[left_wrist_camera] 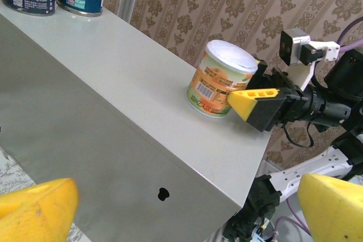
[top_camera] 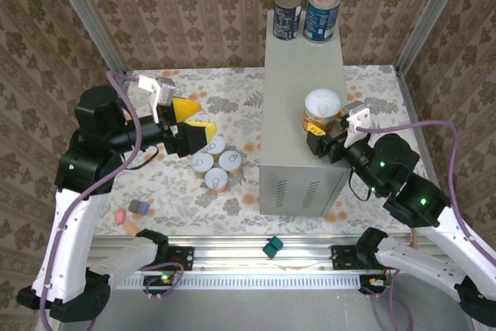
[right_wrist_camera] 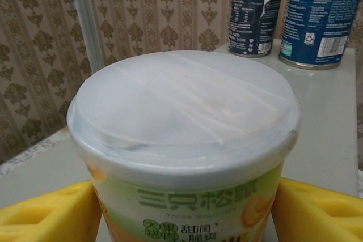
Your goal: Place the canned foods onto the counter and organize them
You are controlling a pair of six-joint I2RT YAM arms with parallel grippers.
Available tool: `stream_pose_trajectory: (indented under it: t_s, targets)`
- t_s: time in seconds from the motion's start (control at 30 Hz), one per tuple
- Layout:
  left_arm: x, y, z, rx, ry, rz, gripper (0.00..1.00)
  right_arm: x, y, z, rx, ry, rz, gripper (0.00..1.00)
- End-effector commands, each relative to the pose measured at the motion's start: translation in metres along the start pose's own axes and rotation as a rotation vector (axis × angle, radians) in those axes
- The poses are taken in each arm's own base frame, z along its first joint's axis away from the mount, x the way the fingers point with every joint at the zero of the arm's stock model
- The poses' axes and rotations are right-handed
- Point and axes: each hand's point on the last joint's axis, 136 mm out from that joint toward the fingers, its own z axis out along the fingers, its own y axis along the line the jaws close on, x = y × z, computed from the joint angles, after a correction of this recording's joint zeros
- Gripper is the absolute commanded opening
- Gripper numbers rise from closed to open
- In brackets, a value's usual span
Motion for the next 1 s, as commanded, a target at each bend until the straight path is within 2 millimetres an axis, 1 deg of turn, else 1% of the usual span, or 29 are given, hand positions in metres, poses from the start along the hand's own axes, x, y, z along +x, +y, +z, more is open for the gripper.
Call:
stream_pose_trajectory:
  t_s: [0.0,0.13,0.33,0.47,0.5,0.53,0.57,0.7,0.83,0.97]
  targets:
    - [-0.004,-0.007,-0.003,0.026,-0.019,0.005,1.0,-0.014,-0.018,0.007,0.087,-0.019,0.005,0.74]
    - [-0.006,-0.007,-0.001,0.039,-0.036,-0.007,1.0,-0.02,-0.034,0.027,0.115,-0.018,0.029,0.73]
    - [-0.01,0.0,0.009,0.041,-0.036,-0.026,1.0,-0.025,-0.057,0.059,0.114,-0.004,0.081,0.72]
    - [-0.01,0.009,0.021,0.008,-0.024,-0.02,1.0,-0.023,-0.07,0.078,0.111,0.012,0.097,0.72]
    - [-0.01,0.015,0.024,-0.023,-0.021,-0.015,1.0,-0.022,-0.073,0.083,0.109,0.015,0.099,0.72]
    - [-0.009,0.013,0.03,-0.026,-0.01,-0.001,1.0,-0.021,-0.075,0.086,0.108,0.018,0.106,0.72]
    - [-0.009,0.016,0.034,-0.05,-0.006,0.012,1.0,-0.021,-0.079,0.09,0.11,0.02,0.11,0.72]
    - [-0.013,0.032,0.045,-0.163,-0.006,0.056,1.0,-0.02,-0.085,0.105,0.099,0.027,0.117,0.73]
    - [-0.02,0.033,0.049,-0.209,-0.046,0.095,1.0,-0.021,-0.092,0.12,0.096,0.036,0.119,0.73]
    - [-0.019,0.033,0.053,-0.236,-0.055,0.113,1.0,-0.02,-0.098,0.135,0.1,0.045,0.114,0.73]
